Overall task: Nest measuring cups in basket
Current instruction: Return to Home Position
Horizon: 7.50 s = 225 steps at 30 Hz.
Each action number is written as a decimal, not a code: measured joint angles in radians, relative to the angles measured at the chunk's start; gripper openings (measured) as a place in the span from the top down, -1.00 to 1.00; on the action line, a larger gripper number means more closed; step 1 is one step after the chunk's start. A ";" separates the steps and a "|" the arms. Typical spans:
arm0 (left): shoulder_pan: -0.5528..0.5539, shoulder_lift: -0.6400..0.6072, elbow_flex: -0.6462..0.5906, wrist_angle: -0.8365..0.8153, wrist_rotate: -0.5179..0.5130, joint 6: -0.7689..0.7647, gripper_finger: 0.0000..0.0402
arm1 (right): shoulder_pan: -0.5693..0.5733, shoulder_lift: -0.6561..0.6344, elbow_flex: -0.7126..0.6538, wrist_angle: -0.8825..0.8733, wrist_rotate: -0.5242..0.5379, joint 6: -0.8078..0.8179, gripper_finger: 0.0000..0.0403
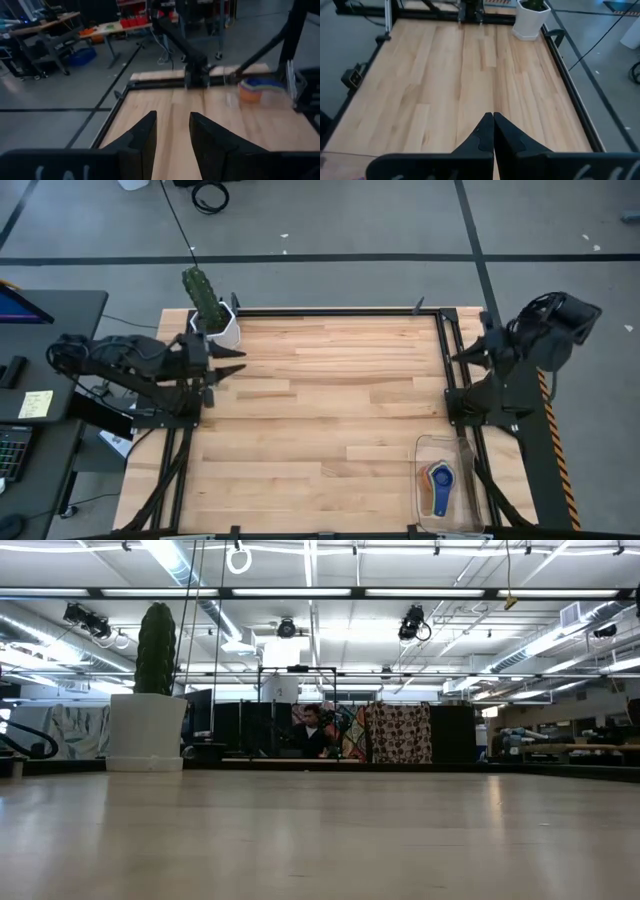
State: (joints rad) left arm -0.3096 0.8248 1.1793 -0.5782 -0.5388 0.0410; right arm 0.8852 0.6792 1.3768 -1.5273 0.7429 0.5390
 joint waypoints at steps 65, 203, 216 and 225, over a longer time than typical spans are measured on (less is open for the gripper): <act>0.000 -0.284 -0.001 -0.316 -0.002 -0.020 0.40 | 0.001 -0.510 -1.049 0.974 0.129 0.182 0.99; -0.002 -0.812 -1.173 0.712 0.125 -0.029 0.40 | 0.001 -0.509 -1.251 1.272 -0.300 -0.018 0.94; -0.002 -0.812 -1.173 0.712 0.125 -0.029 0.40 | 0.001 -0.509 -1.251 1.272 -0.300 -0.018 0.94; -0.002 -0.812 -1.173 0.712 0.125 -0.029 0.40 | 0.001 -0.509 -1.251 1.272 -0.300 -0.018 0.94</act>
State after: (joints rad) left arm -0.3119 0.0128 0.0067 0.1341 -0.4134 0.0120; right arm 0.8858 0.1699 0.1257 -0.2554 0.4427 0.5205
